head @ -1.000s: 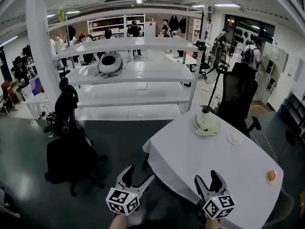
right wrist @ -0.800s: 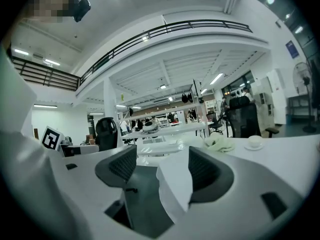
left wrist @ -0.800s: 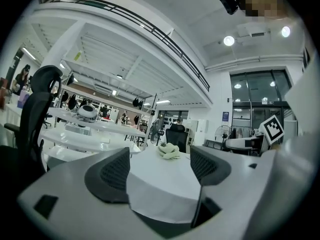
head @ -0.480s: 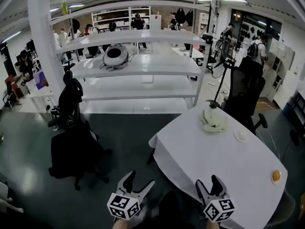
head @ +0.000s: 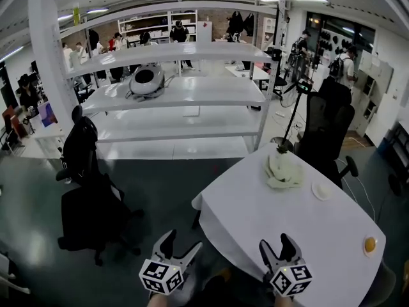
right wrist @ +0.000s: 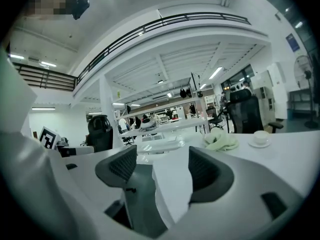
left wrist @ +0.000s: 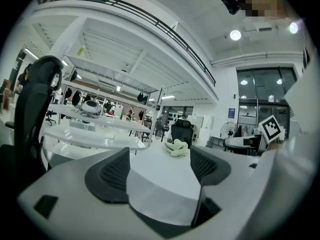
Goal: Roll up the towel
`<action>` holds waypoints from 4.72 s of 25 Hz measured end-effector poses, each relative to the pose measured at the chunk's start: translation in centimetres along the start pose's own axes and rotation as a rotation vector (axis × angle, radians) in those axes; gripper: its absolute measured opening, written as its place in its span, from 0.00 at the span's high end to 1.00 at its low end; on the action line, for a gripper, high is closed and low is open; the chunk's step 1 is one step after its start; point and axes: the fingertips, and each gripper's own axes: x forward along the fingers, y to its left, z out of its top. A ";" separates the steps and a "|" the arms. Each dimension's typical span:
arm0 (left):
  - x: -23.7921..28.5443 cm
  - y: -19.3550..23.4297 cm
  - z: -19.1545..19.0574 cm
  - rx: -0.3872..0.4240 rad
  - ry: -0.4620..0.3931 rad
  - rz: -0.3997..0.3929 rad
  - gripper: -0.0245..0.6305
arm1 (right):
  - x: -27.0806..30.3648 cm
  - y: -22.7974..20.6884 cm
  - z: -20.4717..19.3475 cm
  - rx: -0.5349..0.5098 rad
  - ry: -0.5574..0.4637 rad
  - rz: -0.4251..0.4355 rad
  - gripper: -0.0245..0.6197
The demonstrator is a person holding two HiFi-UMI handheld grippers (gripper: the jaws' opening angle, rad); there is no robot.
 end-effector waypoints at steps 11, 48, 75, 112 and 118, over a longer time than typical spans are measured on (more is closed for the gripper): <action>15.1 0.4 2.7 0.021 0.028 -0.121 0.37 | 8.2 -8.4 4.9 0.021 -0.024 -0.095 0.46; 39.9 -4.3 -1.2 0.111 0.331 -0.527 0.37 | 10.6 -24.4 4.4 0.212 -0.021 -0.493 0.46; 58.8 -7.0 -10.7 0.116 0.670 -0.751 0.43 | 25.7 -34.2 4.1 0.228 0.268 -0.292 0.46; 54.0 -12.6 -2.0 0.187 0.465 -0.803 0.88 | 18.1 -30.9 9.0 0.221 0.066 -0.449 0.91; 50.9 -15.4 2.0 0.237 0.377 -0.859 0.88 | 14.2 -29.1 10.4 0.195 -0.001 -0.492 0.90</action>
